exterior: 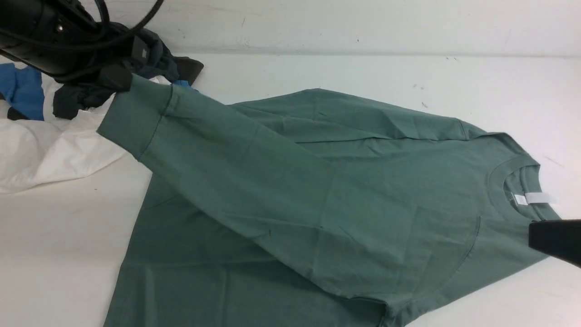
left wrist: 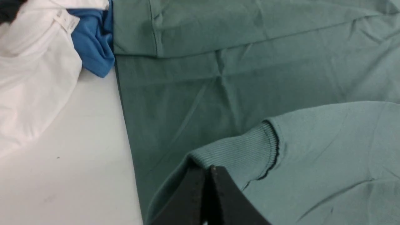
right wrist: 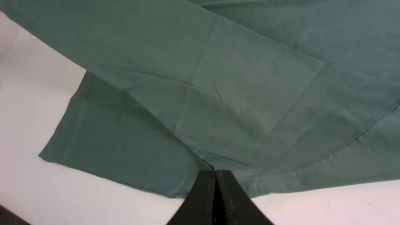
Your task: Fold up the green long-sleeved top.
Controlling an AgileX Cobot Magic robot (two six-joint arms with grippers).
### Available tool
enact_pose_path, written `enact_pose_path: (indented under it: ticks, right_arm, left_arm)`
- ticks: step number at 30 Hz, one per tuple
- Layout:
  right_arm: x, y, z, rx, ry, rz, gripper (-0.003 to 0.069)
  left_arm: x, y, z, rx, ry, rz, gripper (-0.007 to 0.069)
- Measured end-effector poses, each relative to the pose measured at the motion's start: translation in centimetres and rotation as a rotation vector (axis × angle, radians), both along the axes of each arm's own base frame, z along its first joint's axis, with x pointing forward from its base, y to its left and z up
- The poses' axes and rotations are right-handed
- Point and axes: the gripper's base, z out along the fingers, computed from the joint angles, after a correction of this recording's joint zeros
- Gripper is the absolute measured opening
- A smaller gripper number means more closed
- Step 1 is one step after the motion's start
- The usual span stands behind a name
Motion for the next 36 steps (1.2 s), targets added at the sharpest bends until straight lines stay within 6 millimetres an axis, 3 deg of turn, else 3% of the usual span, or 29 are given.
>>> enact_pose_path:
  ticks: [8, 15, 19, 23, 24, 27, 32, 34, 35, 36]
  right_arm:
    - [-0.1, 0.1, -0.1, -0.008, 0.02, 0.019, -0.0015]
    - [1.4, 0.2, 0.7, -0.132, 0.125, 0.166, -0.0011]
    - [2.7, 2.3, 0.3, -0.164, 0.144, 0.276, -0.0011]
    - [4.5, 6.0, -2.5, -0.313, 0.187, 0.369, -0.0003]
    - [4.6, 6.2, -2.7, -0.329, 0.19, 0.382, -0.0002]
    - [5.8, 8.4, -4.9, -0.467, 0.196, 0.398, 0.0036]
    - [7.5, 12.2, -9.3, -0.626, 0.185, 0.44, 0.0229]
    - [7.7, 12.8, -10.1, -0.637, 0.184, 0.448, 0.0274]
    - [8.2, 13.7, -11.3, -0.655, 0.174, 0.462, 0.0359]
    - [8.2, 13.8, -11.4, -0.659, 0.177, 0.465, 0.0359]
  left_arm:
    - [3.0, 0.2, -4.8, 0.061, 0.128, -0.001, -0.0003]
    - [3.4, 0.2, -5.4, 0.061, 0.137, 0.002, -0.0003]
    - [3.5, 0.2, -5.4, 0.06, 0.124, 0.005, -0.0003]
    - [3.5, 0.2, -5.4, 0.06, 0.123, 0.005, -0.0003]
    - [3.5, 0.2, -5.4, 0.06, 0.123, 0.005, -0.0003]
    - [3.5, 0.2, -5.4, 0.06, 0.124, 0.005, -0.0003]
    - [3.5, 0.1, -5.4, 0.053, 0.125, 0.005, -0.0003]
    - [3.5, 0.1, -5.4, 0.053, 0.125, 0.005, -0.0003]
    - [3.5, 0.1, -5.4, 0.053, 0.125, 0.005, -0.0003]
    - [3.5, 0.1, -5.4, 0.053, 0.125, 0.005, -0.0003]
